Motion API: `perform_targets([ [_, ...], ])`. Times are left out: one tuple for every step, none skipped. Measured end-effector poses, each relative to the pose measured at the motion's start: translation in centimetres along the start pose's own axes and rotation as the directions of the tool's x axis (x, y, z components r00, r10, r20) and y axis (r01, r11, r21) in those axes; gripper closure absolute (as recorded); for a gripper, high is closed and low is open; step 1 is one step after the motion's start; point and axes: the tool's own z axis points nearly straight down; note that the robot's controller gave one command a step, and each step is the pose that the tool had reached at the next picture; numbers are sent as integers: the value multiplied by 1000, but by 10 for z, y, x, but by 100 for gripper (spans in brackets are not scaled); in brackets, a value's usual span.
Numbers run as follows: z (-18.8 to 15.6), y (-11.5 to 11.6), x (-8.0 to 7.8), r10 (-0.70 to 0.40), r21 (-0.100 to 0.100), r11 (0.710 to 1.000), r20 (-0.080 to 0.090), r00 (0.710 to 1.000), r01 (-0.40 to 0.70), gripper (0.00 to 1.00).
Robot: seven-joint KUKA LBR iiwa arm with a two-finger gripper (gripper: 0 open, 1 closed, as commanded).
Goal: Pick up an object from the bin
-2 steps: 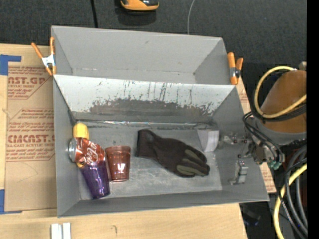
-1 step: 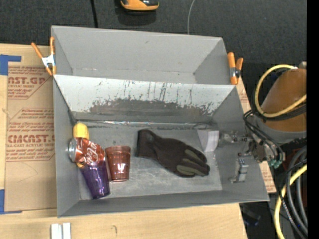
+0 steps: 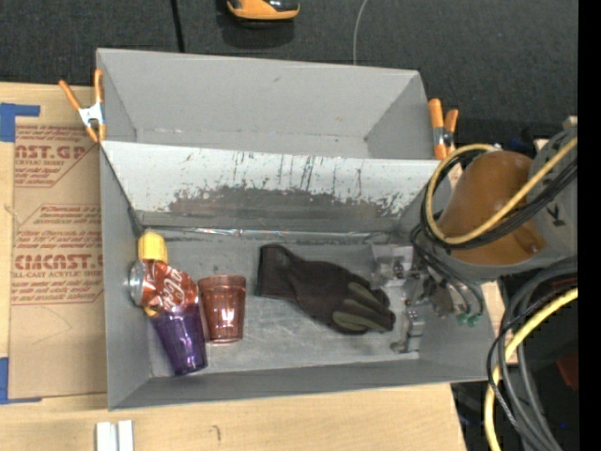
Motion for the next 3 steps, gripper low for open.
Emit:
perform_targets([
  [49, 6, 4, 20, -5, 1000, -3, 1000, -20, 0],
  [52, 62, -31, -278, -3, 961, 0, 961, 278, 100],
  [52, 62, -31, -278, -3, 961, 0, 961, 278, 100],
])
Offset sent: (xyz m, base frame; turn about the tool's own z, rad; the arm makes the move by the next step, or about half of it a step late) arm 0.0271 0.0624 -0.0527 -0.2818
